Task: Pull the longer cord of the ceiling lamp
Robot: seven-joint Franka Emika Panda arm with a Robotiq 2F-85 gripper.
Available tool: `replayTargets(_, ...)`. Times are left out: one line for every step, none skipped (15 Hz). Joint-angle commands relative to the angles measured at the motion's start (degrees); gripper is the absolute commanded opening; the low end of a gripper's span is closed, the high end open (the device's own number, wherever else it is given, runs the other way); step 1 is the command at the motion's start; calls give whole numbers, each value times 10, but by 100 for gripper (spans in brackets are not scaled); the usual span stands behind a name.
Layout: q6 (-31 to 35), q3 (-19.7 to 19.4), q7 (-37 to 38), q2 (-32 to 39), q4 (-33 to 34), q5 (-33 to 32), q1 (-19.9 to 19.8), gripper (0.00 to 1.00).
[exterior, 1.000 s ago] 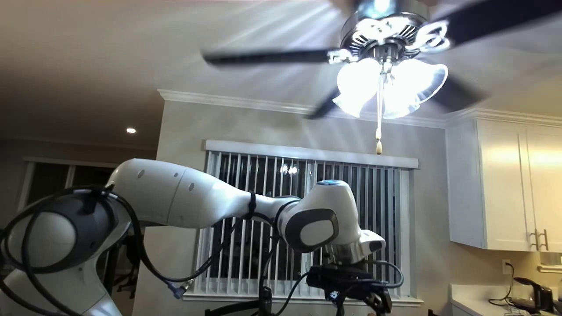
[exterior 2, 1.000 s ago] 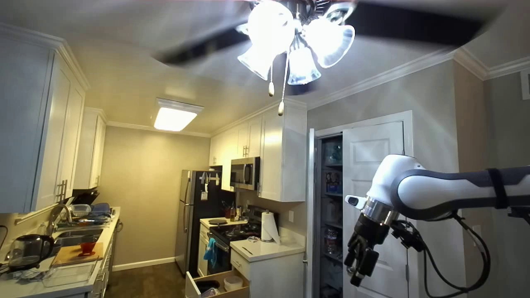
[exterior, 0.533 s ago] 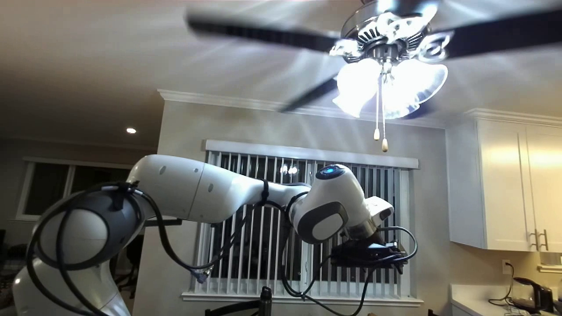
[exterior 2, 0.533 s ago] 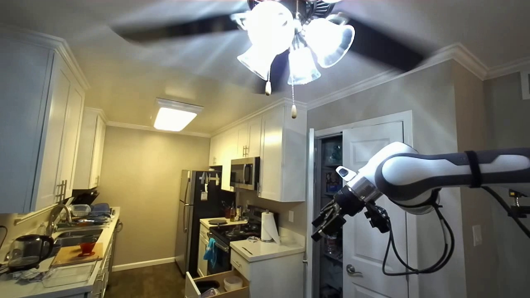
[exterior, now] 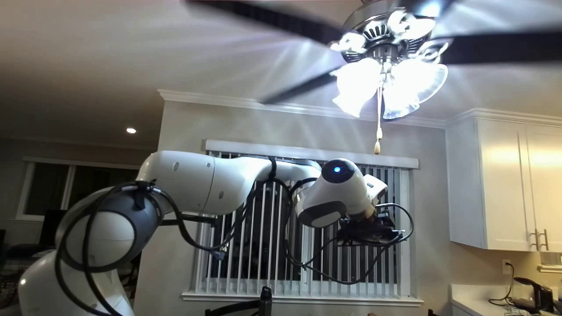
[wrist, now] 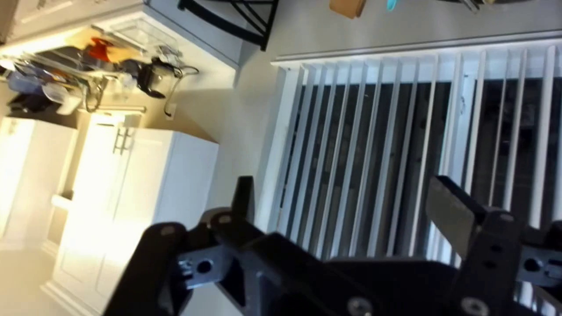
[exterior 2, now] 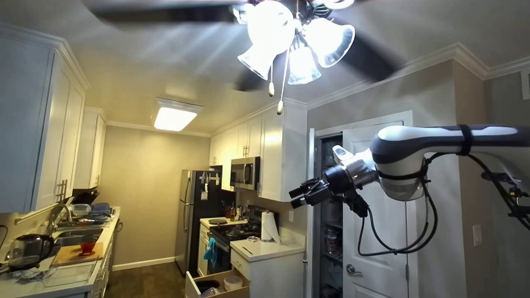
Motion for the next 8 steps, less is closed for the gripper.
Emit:
replayTargets(-41, 20, -110, -15, 27, 81, 3, 100)
replayTargets(-55, 24, -140, -13, 39, 107, 3, 100)
replayTargets(-66, 27, -172, -6, 54, 140, 3, 100)
replayTargets(-76, 31, -206, 2, 71, 175, 0, 100)
replayTargets(-86, 35, -236, 12, 91, 211, -7, 100)
replayTargets(-97, 42, -257, 21, 110, 243, -19, 100)
replayTargets(-103, 50, -275, 29, 127, 271, -33, 100)
replayTargets(-105, 61, -284, 38, 147, 293, -49, 100)
